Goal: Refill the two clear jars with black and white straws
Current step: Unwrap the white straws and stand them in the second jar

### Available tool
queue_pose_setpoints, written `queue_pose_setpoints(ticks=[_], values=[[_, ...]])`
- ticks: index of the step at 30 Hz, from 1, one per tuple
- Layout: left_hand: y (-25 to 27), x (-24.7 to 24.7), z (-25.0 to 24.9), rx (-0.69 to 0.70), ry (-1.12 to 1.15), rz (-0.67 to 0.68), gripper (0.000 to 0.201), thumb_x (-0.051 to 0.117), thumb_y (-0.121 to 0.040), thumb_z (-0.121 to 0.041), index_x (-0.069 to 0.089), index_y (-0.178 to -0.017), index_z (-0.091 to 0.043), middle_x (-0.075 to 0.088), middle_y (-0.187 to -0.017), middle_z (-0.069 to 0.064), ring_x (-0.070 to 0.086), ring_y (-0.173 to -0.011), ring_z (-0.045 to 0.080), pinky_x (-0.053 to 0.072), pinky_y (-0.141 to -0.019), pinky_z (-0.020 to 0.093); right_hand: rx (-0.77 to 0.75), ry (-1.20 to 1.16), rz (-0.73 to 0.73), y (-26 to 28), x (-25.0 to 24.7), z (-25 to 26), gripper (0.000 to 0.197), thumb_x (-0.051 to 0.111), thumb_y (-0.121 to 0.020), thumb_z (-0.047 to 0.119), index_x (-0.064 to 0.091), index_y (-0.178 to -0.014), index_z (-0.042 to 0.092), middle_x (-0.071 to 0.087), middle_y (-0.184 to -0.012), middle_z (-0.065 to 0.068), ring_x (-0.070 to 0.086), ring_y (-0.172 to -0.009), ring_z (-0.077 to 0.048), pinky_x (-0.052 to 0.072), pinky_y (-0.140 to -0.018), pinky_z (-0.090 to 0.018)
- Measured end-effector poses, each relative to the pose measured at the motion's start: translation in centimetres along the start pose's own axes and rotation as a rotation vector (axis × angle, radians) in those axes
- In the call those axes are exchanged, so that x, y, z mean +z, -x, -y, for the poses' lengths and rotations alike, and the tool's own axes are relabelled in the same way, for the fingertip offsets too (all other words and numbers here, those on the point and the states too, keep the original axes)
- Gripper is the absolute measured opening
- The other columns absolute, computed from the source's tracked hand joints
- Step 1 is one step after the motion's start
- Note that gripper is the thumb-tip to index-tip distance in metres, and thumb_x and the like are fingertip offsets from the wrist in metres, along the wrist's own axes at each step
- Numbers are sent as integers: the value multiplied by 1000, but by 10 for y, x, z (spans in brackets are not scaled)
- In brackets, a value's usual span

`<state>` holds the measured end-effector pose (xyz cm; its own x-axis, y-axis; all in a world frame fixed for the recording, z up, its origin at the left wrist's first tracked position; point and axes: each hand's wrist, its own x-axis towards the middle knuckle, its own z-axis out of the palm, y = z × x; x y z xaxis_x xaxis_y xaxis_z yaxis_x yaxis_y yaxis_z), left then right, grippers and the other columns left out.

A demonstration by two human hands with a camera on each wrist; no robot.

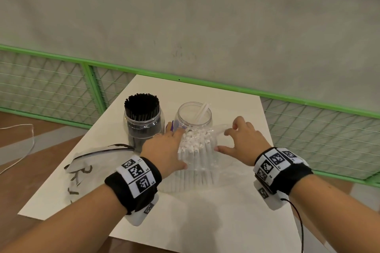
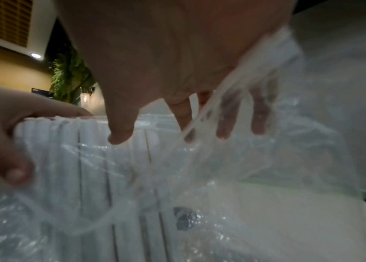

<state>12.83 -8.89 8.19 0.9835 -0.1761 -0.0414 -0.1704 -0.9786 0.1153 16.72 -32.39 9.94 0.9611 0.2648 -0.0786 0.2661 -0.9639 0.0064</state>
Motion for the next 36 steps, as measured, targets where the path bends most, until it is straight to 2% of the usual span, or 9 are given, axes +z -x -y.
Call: queue_pose_setpoints(ticks=[6,12,16,19,23,28,29,32,36], values=[[4,0,1,81,136,-48,78,67,-78,-51,26,-141,-34,49,-135,-8,47,-119,19,45,-88,33,11,-233,20,-5,4,1,102,69,-54,78,34,-140,35,28,-113,1,47,-93,-18,48,-88,-36],[-6,-1,0,95,393,44,88,60,-66,-76,33,-139,-35,44,-140,-10,43,-124,13,40,-100,35,-7,-341,121,-13,20,8,103,80,-48,68,39,-137,38,26,-115,4,34,-115,-18,34,-103,-40],[-14,2,0,56,586,7,57,48,-87,-62,45,-134,-32,54,-131,-7,51,-117,13,42,-97,34,-58,-426,141,-14,29,19,112,85,-47,61,33,-141,33,31,-129,5,31,-124,-19,32,-105,-42],[-18,0,0,12,776,-4,34,41,-96,-47,63,-113,-27,65,-111,-4,58,-105,16,44,-90,32,-27,-472,129,-15,33,25,120,87,-47,58,24,-145,30,38,-135,4,32,-128,-21,33,-106,-45],[-29,3,9,-147,990,50,29,46,-96,-36,69,-79,-33,64,-120,4,50,-121,22,36,-105,41,-22,-480,164,-16,39,20,117,86,-44,61,30,-143,34,47,-130,5,36,-123,-23,34,-104,-42],[-35,-2,20,-270,1124,116,24,50,-95,-20,68,-87,-7,63,-81,4,56,-79,18,43,-60,20,-77,-372,153,-14,38,9,105,84,-52,58,33,-142,37,40,-104,14,35,-103,-15,37,-95,-36],[-36,-3,23,-292,1113,127,23,52,-94,-21,69,-90,-5,62,-83,8,54,-75,18,44,-58,20,-77,-357,148,-13,38,6,107,83,-53,59,31,-143,37,38,-102,14,32,-100,-13,36,-94,-35],[-36,-3,35,-299,915,111,29,53,-93,-35,68,-87,-11,61,-81,6,55,-77,19,48,-78,34,-75,-352,155,-13,40,4,109,82,-50,65,32,-142,38,38,-101,15,32,-98,-12,37,-93,-35],[-32,-9,34,-277,1005,203,28,51,-96,-32,66,-81,-13,51,-64,-5,47,-62,11,42,-64,26,-86,-408,166,-16,40,5,117,83,-45,64,26,-144,39,49,-112,15,40,-103,-16,39,-95,-38]])
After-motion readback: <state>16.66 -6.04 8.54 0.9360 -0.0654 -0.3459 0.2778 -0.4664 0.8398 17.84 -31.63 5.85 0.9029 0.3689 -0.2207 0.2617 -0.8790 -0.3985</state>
